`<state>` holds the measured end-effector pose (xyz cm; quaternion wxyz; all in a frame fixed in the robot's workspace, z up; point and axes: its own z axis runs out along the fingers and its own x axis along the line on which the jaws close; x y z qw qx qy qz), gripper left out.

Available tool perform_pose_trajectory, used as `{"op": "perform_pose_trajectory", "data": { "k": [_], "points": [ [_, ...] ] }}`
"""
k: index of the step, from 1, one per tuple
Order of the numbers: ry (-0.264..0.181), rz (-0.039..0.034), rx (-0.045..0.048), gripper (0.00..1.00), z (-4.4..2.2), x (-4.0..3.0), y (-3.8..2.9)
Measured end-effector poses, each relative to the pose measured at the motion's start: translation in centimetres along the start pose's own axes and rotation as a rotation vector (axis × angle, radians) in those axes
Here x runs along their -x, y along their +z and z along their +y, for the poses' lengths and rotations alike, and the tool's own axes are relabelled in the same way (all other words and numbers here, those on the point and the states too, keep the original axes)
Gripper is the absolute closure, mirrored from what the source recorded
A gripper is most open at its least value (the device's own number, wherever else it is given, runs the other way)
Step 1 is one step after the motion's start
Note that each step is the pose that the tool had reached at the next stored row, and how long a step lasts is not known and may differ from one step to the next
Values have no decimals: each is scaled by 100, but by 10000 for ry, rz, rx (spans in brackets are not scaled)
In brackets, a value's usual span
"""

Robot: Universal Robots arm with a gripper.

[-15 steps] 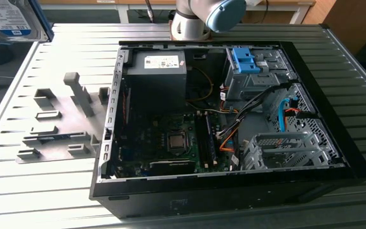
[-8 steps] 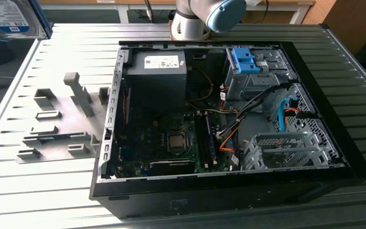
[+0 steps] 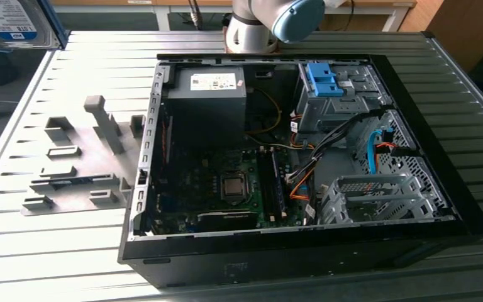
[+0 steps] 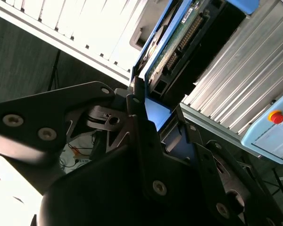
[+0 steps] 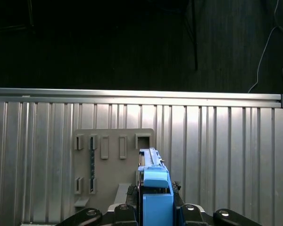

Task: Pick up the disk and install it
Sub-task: 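Pick up the disk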

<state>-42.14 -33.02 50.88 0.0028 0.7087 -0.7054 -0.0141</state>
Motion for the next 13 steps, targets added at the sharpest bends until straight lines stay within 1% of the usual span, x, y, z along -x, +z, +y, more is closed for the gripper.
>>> {"op": "perform_pose_trajectory", "data": {
  "k": [8, 10, 13],
  "points": [
    [0, 1, 1, 64, 0, 0, -4],
    [0, 0, 1, 64, 1, 0, -14],
    [0, -1, 0, 64, 1, 1, -47]
  ]
}}
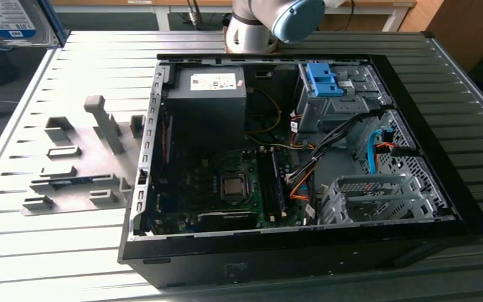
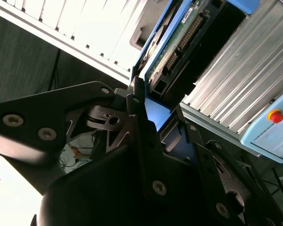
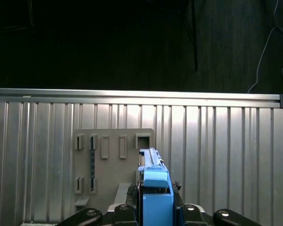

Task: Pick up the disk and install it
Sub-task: 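Pick up the disk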

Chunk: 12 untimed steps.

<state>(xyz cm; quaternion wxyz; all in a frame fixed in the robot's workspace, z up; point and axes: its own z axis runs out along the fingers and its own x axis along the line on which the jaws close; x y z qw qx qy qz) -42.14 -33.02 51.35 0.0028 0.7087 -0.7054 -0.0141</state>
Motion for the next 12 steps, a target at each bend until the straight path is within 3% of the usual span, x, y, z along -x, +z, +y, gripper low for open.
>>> {"op": "perform_pose_trajectory", "data": {
  "k": [12],
  "points": [
    [0, 0, 0, 64, 1, 0, -47]
  ]
}}
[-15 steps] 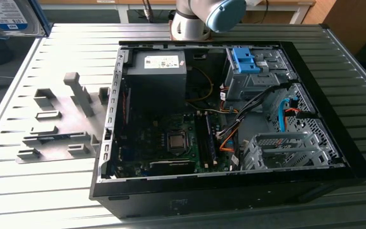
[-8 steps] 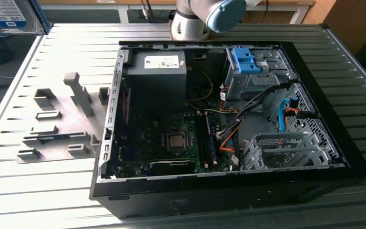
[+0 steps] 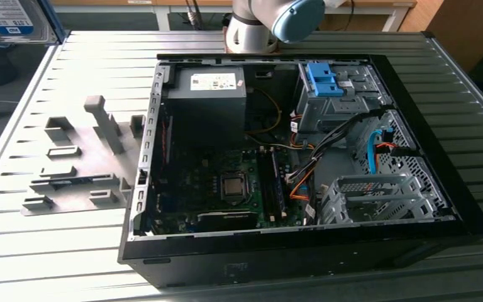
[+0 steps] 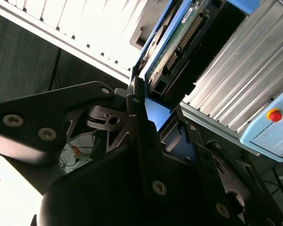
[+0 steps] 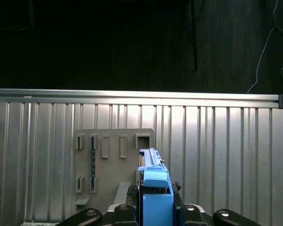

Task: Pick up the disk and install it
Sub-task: 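Pick up the disk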

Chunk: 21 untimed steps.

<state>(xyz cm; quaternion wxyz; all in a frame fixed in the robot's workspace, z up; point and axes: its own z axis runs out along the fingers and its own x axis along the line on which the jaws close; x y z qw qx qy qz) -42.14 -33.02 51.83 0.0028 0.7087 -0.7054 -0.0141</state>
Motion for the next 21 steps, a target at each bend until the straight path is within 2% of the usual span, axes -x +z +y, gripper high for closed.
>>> {"op": "perform_pose_trajectory", "data": {
  "k": [5, 9, 16, 18, 20, 21],
  "points": [
    [0, 1, 2, 64, 2, 2, -103],
    [1, 0, 0, 64, 3, -21, -103],
    [1, 6, 0, 64, 3, -184, -105],
    [0, 14, -1, 64, 0, -196, -105],
    [1, 18, 1, 64, -38, -197, -107],
    [0, 19, -1, 64, -80, -198, -107]
  ]
}}
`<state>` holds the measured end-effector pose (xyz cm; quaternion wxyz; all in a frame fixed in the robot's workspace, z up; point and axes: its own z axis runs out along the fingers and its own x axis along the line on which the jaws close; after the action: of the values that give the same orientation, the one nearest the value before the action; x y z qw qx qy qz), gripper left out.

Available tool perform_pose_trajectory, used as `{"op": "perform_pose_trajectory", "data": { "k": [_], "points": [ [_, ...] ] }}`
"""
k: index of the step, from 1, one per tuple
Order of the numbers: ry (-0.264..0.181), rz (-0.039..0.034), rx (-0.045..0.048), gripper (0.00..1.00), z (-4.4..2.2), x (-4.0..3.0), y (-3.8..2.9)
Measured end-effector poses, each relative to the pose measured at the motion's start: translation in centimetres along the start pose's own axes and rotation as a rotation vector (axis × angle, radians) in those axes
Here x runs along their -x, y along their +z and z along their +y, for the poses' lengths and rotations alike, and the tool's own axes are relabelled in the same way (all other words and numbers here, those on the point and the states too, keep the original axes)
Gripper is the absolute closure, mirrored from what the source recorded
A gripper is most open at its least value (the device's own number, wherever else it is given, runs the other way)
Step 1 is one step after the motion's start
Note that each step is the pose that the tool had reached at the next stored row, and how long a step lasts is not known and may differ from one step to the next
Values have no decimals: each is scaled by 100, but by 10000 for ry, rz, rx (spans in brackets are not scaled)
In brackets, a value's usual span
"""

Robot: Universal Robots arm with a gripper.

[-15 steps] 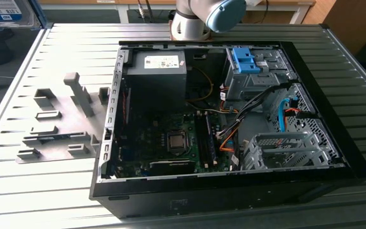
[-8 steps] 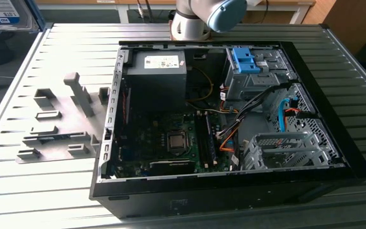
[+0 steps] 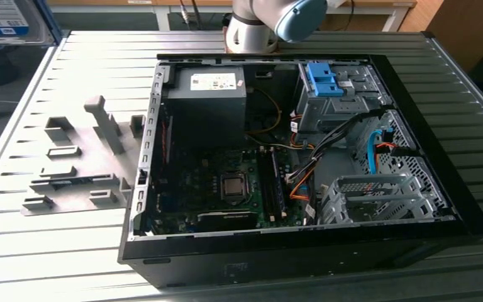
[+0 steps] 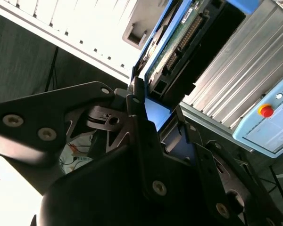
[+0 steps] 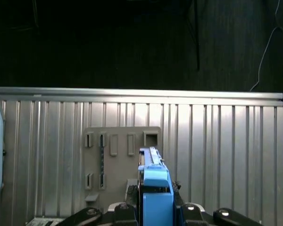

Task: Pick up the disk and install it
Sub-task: 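Pick up the disk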

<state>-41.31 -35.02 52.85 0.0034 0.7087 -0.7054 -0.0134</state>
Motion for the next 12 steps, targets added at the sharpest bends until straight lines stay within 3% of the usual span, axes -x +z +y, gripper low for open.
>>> {"op": "perform_pose_trajectory", "data": {
  "k": [12],
  "points": [
    [1, 0, 1, 64, -514, -9, -10]
  ]
}}
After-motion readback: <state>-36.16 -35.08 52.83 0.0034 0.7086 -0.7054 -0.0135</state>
